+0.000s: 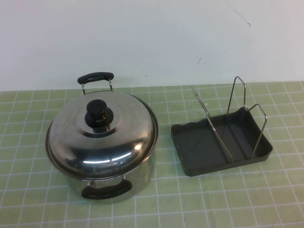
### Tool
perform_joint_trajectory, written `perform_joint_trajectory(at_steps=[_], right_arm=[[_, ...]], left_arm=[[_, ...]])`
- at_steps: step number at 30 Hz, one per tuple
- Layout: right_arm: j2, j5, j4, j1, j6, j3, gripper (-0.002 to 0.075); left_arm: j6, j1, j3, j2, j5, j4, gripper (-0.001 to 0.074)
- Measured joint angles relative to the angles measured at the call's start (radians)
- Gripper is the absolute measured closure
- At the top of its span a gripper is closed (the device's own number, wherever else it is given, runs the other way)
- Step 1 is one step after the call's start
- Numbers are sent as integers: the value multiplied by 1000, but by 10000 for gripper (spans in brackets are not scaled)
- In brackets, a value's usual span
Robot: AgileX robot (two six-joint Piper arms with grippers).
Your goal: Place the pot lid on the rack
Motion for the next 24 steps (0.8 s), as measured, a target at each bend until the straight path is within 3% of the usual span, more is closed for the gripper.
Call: perform_joint_trajectory(at_steps=[12,15,20,22,24], right_arm=[[0,0,0,0,0,0,727],[0,0,0,0,0,0,727],[0,0,0,0,0,0,727],[0,0,0,0,0,0,727],[0,0,0,0,0,0,727]], left_arm=[[28,0,0,0,80,46,738],[103,2,-34,0,129,222,738],[263,2,-286,113,216,557,738],[212,2,-369,200,209,728,738],[19,2,-423,295,154,966,738]])
